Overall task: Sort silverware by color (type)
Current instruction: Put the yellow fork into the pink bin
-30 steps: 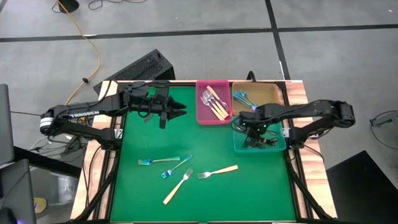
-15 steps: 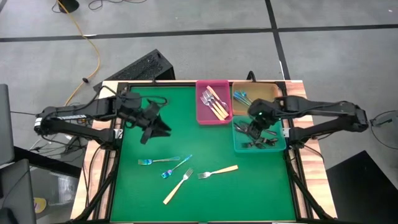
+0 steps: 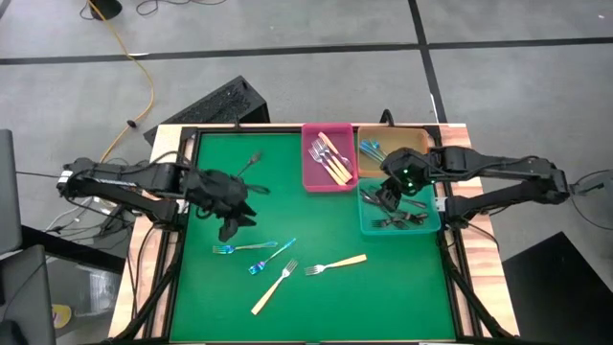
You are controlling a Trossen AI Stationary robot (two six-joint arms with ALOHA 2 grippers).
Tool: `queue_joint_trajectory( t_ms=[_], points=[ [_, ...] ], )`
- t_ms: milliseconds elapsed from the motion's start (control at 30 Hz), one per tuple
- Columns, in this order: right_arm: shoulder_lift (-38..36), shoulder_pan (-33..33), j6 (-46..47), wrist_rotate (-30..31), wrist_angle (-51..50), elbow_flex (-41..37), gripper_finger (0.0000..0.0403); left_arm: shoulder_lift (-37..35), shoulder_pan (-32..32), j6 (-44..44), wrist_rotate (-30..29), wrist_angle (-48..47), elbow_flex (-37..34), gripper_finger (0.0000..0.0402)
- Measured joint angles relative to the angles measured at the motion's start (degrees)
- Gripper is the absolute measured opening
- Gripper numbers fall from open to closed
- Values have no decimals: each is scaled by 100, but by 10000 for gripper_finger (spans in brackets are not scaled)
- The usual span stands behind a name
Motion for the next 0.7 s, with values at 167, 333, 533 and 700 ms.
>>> queue_joint_trajectory(
  t_ms=[167,333,533,700],
  points=[
    [313,310,-439,4,260,0,186,308,-388,-184,-46,-244,-8,130],
    [778,1083,-1209,-7,1163,-2,186,583,-664,-376,-65,-267,-8,130],
    [1488,1849,-1689,-2,1815,-1,186,623,-775,-685,-221,-264,-8,130],
    [2196,2143,-1780,18,2010,-2,186,593,-778,-844,-386,-242,-8,130]
  ],
)
